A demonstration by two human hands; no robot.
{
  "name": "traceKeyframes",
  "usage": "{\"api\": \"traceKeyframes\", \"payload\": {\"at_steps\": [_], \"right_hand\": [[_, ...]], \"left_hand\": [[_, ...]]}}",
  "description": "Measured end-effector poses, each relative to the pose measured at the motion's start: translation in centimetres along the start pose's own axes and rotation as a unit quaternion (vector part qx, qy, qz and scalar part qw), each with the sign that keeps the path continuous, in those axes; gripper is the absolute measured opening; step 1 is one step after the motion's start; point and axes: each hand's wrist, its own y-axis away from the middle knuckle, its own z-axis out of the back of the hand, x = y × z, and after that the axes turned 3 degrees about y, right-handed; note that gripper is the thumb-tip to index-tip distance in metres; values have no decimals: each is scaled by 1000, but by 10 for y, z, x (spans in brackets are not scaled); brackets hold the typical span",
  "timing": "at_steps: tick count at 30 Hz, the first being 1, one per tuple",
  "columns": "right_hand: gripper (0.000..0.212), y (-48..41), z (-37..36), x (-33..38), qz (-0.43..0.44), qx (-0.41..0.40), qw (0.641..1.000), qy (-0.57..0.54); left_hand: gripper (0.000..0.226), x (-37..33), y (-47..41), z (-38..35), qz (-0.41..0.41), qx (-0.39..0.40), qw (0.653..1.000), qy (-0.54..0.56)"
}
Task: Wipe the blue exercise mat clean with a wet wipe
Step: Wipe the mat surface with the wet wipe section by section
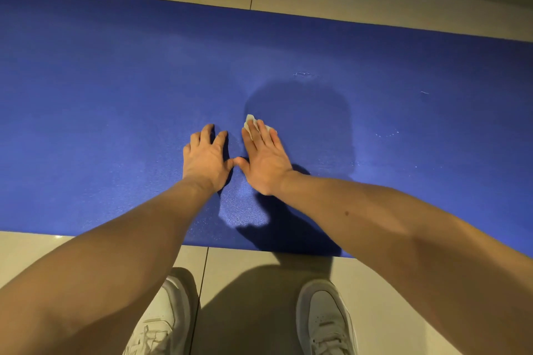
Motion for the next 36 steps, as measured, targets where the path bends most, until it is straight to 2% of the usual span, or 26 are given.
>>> {"api": "traceKeyframes", "payload": {"at_steps": [2, 4, 9, 11, 13, 16, 18, 21, 23, 27, 29, 31, 34, 36], "right_hand": [[78, -2, 1, -12, 13, -11, 1000, -5], [77, -4, 3, -34, -19, -25, 999, -15], [83, -14, 17, -77, -234, -25, 972, -1], [84, -20, 21, -69, -266, -22, 964, -20], [82, -24, 19, -50, -224, -34, 973, -36], [77, -25, 12, -22, -65, -27, 997, -36], [74, -29, 10, -19, 11, -16, 1000, 1], [72, -36, 13, -42, 56, -19, 998, 17], [73, -36, 17, -66, -12, -27, 1000, 3], [80, -41, 27, -85, -237, -19, 971, -2], [82, -49, 31, -72, -275, -20, 961, -32], [80, -56, 30, -54, -219, -34, 974, -51], [76, -60, 26, -31, -49, -32, 997, -53], [73, -63, 25, -29, 12, -19, 1000, -21]], "left_hand": [[75, 0, -5, 0, -2, -2, 1000, 1], [75, 0, -10, 1, -4, 2, 1000, 1], [74, 0, -16, 6, 0, 25, 1000, -14], [74, 1, -17, 8, 1, 27, 999, -19], [75, 2, -20, 9, 2, 24, 1000, -20], [74, 3, -25, 9, 1, 18, 1000, -18], [72, 3, -29, 10, -1, 13, 1000, -17], [70, 2, -35, 10, 0, 9, 1000, -13], [70, 1, -38, 10, 0, 10, 1000, -14], [70, 1, -41, 9, 1, 16, 1000, -18], [70, 2, -41, 9, 2, 15, 1000, -19], [70, 3, -43, 10, -1, 10, 1000, -20], [70, 6, -49, 10, -4, 2, 1000, -19], [70, 6, -53, 10, -4, 0, 1000, -20]]}}
